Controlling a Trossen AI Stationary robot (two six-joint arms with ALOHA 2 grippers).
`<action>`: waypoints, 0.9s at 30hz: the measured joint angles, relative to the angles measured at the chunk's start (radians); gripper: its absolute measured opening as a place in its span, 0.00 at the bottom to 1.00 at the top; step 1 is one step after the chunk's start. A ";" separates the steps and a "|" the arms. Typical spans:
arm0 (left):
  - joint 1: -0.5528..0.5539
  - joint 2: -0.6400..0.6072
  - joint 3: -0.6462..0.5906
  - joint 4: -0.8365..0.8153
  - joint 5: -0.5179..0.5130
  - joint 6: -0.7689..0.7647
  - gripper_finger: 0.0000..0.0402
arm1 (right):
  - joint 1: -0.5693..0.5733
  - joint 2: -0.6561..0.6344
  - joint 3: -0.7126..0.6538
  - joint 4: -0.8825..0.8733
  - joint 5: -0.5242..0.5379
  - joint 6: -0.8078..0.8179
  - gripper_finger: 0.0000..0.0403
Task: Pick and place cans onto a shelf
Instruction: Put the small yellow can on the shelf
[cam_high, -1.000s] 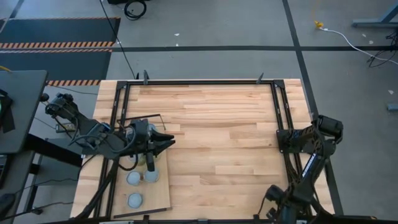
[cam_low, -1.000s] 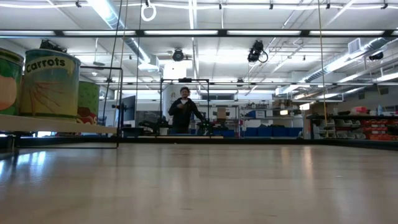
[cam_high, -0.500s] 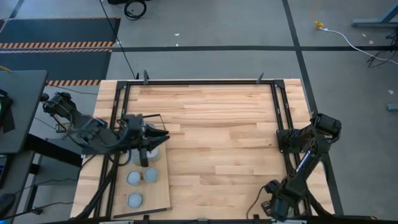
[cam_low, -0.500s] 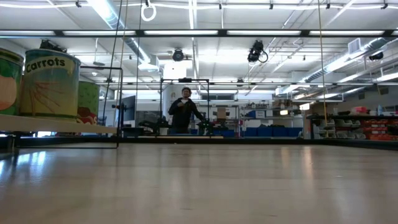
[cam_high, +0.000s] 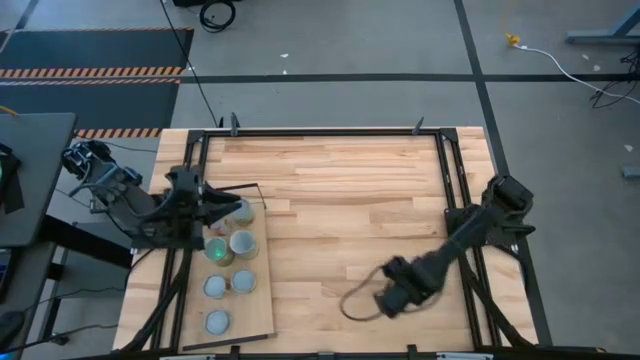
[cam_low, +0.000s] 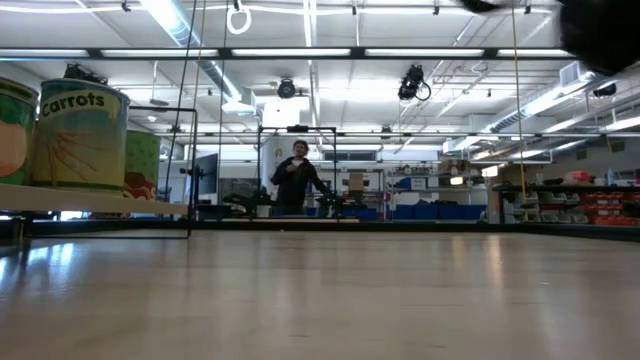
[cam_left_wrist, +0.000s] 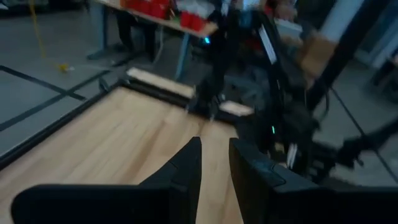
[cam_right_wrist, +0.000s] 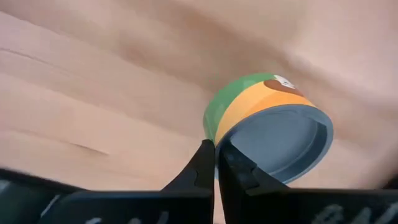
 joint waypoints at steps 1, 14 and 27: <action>0.000 0.000 0.000 -0.017 0.018 -0.001 0.22 | -0.033 0.000 0.032 -0.023 0.033 -0.083 0.02; 0.082 -0.018 0.001 -0.201 0.043 -0.314 0.27 | -0.283 0.110 0.308 -0.023 0.271 -1.357 0.02; 0.289 0.019 -0.047 -0.474 0.252 -0.833 0.45 | -0.289 0.377 0.647 -0.101 0.287 -2.470 0.02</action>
